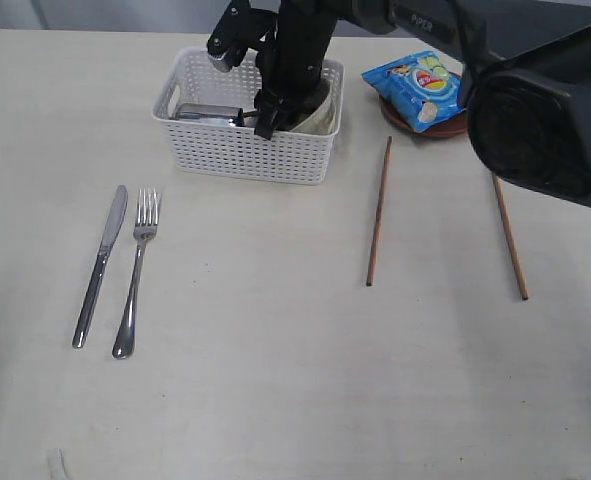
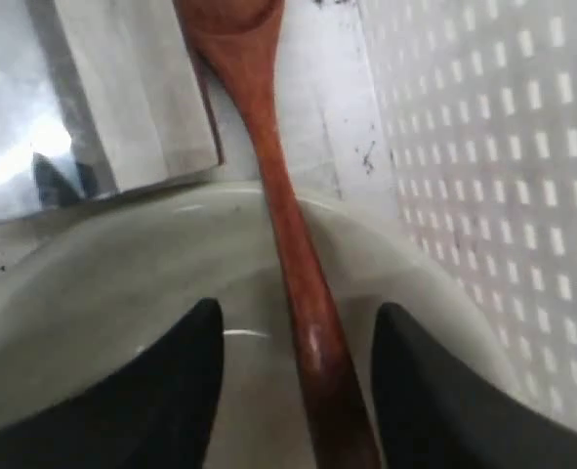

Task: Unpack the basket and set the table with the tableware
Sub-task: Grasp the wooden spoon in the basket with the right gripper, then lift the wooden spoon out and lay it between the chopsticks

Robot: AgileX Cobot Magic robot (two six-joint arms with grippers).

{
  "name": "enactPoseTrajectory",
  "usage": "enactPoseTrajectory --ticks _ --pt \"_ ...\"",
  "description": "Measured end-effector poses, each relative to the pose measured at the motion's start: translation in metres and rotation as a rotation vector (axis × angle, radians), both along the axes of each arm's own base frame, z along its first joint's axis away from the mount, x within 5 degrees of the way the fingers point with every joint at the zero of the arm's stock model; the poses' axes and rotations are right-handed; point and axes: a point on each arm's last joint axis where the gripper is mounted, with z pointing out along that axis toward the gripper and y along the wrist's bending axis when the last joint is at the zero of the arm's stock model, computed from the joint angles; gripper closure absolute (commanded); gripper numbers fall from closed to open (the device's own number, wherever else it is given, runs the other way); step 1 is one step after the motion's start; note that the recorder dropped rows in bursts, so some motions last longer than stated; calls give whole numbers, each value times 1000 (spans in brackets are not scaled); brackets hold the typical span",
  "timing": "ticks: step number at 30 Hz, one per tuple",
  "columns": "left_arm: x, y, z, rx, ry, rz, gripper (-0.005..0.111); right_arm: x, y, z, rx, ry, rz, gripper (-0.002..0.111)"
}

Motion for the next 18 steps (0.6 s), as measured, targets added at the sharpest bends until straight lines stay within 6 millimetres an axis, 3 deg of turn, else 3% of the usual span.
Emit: enactPoseTrajectory --ticks 1,2,10,16,18 --pt "0 0 0 0 0 0 107 0 -1 0 -5 -3 -7 93" --pt "0 0 0 0 0 0 107 0 -1 0 -6 -4 -8 108" --pt "0 0 0 0 0 0 107 1 -3 9 -21 -38 -8 109" --pt "0 0 0 0 0 0 107 -4 -7 75 66 -159 -42 109" --pt "0 0 0 0 0 0 107 -5 -8 85 81 -172 -54 109"
